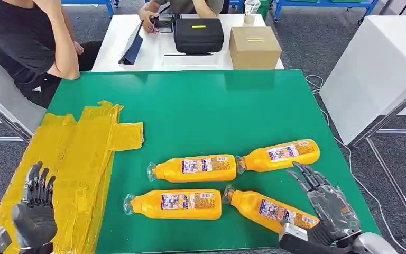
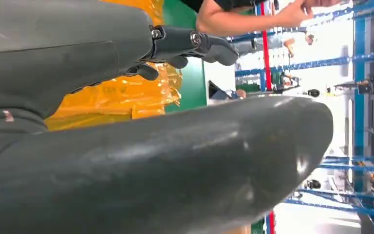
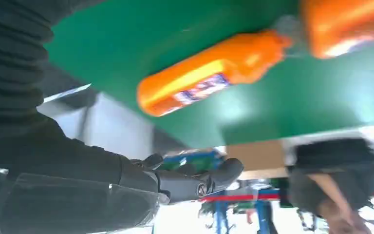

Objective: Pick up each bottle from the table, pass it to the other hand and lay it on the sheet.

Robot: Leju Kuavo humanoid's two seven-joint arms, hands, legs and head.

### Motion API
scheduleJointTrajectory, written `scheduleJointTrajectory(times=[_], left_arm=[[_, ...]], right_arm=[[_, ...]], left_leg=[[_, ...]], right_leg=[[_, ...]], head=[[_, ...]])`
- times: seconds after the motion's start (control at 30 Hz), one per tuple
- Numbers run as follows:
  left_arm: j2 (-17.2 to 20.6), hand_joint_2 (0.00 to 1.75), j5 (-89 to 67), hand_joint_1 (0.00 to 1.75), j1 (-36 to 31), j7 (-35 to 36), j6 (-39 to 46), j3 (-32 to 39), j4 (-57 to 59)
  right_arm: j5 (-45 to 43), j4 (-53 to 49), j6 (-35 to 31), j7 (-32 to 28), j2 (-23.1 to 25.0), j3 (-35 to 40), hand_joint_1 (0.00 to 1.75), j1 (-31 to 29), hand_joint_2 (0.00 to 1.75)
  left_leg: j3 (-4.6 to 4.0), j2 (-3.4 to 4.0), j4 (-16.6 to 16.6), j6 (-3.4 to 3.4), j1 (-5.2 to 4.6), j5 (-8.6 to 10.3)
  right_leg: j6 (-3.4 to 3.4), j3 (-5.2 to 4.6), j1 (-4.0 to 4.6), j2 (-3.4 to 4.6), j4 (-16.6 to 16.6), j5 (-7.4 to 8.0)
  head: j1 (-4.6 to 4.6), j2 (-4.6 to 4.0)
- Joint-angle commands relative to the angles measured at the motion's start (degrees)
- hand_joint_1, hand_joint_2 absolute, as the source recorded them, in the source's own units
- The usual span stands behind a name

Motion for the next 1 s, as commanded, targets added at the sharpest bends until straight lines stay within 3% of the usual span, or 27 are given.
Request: scheduleJointTrajectory(times=[0.03, 0.27, 0.4, 0.67, 1.0], left_arm=[[-2.04, 0.00, -0.41, 0.00, 1.27, 0.63, -0.56, 3.48, -1.64], [-2.08, 0.00, -0.40, 0.00, 1.06, 0.61, -0.63, 3.52, -1.31], [-1.85, 0.00, -0.25, 0.00, 1.61, 0.94, -1.02, 3.63, -2.17], [-0.68, 0.00, -0.15, 0.00, -0.59, 1.81, -1.69, 1.05, 0.47], [1.12, 0.00, 2.08, 0.00, -1.59, 2.86, 1.59, -0.38, 0.10]], right_arm=[[-0.07, 4.47, -3.90, 4.04, -9.94, 13.03, 0.00, 0.86, 1.75], [-0.46, 4.18, -4.05, 4.67, -10.59, 13.36, 0.00, 0.75, 1.75], [-2.34, 8.43, -6.34, 10.50, -16.64, 20.31, 0.00, -1.13, 1.75], [-3.92, 12.40, -7.65, 18.85, -13.71, 26.99, 0.00, -3.76, 1.75], [-2.91, 17.75, -6.75, 24.02, -13.57, 26.08, 0.00, -3.61, 1.75]], left_leg=[[0.08, 0.08, -0.01, -0.13, 0.06, -0.05], [0.08, 0.03, -0.02, -0.16, 0.03, -0.04], [0.09, 0.06, 0.00, -0.23, 0.05, -0.07], [0.11, -0.04, -0.08, -0.19, 0.07, 0.01], [0.13, 0.00, -0.07, -0.13, 0.05, -0.01]], right_leg=[[-0.04, 0.06, 0.05, 0.04, -0.06, 0.00], [-0.06, 0.05, 0.05, -0.02, -0.05, -0.02], [-0.08, 0.05, 0.06, -0.01, -0.04, -0.04], [-0.08, 0.10, 0.08, -0.09, -0.14, 0.01], [-0.05, 0.11, 0.07, -0.05, -0.12, 0.01]], head=[[0.02, 0.00], [0.00, 0.00], [0.00, 0.00], [0.02, 0.00], [0.00, 0.00]])
